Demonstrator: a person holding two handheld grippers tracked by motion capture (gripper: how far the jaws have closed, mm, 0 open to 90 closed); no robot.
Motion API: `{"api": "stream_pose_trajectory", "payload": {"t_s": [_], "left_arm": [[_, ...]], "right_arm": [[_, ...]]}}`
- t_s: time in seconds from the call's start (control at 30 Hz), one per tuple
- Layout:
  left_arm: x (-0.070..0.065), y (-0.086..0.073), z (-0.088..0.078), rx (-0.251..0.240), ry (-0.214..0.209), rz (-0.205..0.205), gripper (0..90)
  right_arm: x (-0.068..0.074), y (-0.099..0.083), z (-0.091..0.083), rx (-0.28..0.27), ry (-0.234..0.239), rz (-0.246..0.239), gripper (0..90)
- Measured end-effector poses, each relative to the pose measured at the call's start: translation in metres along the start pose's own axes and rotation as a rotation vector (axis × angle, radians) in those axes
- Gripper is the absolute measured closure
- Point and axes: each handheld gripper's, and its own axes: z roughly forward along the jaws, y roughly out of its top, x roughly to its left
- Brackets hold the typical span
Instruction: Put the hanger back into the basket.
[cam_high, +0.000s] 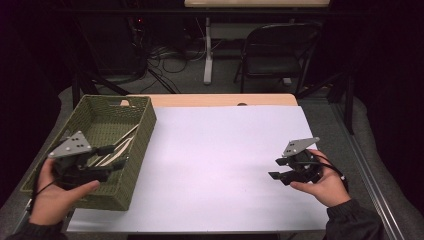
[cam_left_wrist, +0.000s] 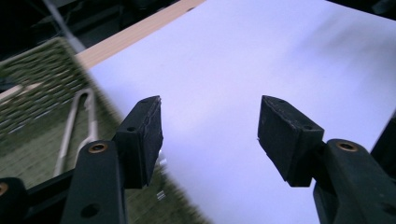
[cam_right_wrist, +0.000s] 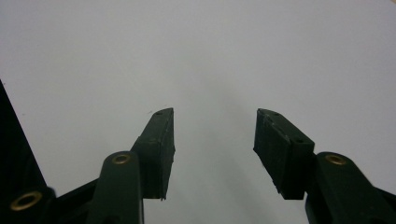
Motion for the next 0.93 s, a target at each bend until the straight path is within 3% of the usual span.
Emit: {"api": "stream_pose_trajectory", "payload": {"t_s": [0.17, 0.2, 0.37, 0.5, 0.63, 0.77, 0.93], "left_arm": [[-0.02, -0.004, 0.027, -0.044, -0.06, -0.037, 40.3], [-0.024, -0.005, 0.032, -0.053, -0.068, -0.041, 40.4], [-0.04, -0.016, 0.053, -0.067, -0.099, -0.055, 41.8], [-0.048, -0.032, 0.067, -0.062, -0.092, -0.064, 41.9], [-0.054, -0.046, 0.081, -0.034, -0.055, -0.036, 41.8], [-0.06, -0.06, 0.094, -0.028, -0.069, -0.031, 41.7], [-0.062, -0.073, 0.108, -0.011, -0.073, -0.024, 40.5]], "right_arm": [[0.004, -0.008, -0.002, -0.028, -0.014, 0.022, 47.5], [0.005, -0.01, -0.001, -0.055, -0.019, 0.032, 47.4], [0.011, -0.017, 0.002, -0.079, -0.036, 0.048, 45.7], [0.017, -0.024, 0.01, -0.088, -0.048, 0.067, 45.1], [0.022, -0.032, 0.022, -0.105, -0.039, 0.08, 45.7], [0.025, -0.04, 0.027, -0.134, -0.051, 0.106, 44.9], [0.015, -0.055, 0.025, -0.249, -0.086, 0.187, 47.1]]}}
